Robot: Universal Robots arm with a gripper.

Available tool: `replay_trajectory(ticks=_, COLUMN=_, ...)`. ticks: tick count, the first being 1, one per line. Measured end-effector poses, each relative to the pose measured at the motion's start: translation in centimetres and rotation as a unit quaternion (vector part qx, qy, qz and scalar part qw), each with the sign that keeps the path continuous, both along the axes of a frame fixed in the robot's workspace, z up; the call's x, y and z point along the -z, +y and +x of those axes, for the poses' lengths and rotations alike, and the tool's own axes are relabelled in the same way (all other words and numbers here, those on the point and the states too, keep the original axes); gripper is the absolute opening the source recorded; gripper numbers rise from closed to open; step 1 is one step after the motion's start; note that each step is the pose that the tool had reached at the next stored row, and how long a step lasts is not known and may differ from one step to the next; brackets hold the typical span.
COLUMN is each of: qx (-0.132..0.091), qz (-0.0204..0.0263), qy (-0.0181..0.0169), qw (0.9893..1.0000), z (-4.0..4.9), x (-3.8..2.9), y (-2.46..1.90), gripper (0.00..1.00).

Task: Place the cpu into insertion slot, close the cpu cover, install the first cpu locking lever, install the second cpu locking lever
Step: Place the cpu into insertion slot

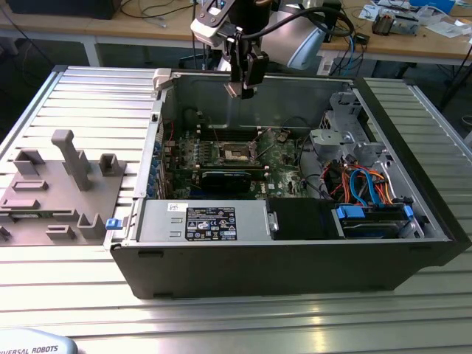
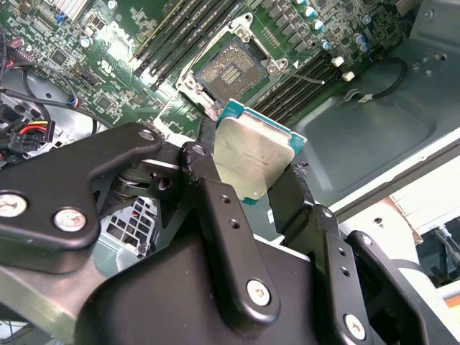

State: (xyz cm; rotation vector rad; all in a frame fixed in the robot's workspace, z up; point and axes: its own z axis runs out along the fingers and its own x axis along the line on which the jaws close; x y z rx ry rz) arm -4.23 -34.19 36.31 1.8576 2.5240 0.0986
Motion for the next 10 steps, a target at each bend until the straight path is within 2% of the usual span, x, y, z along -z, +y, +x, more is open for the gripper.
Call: replay_trajectory(ticks=10, qx=0.003, qz=0.0000, qy=0.0000, qw=1.0000, z=0.00, x=0.00, y=0.00, gripper=0.54)
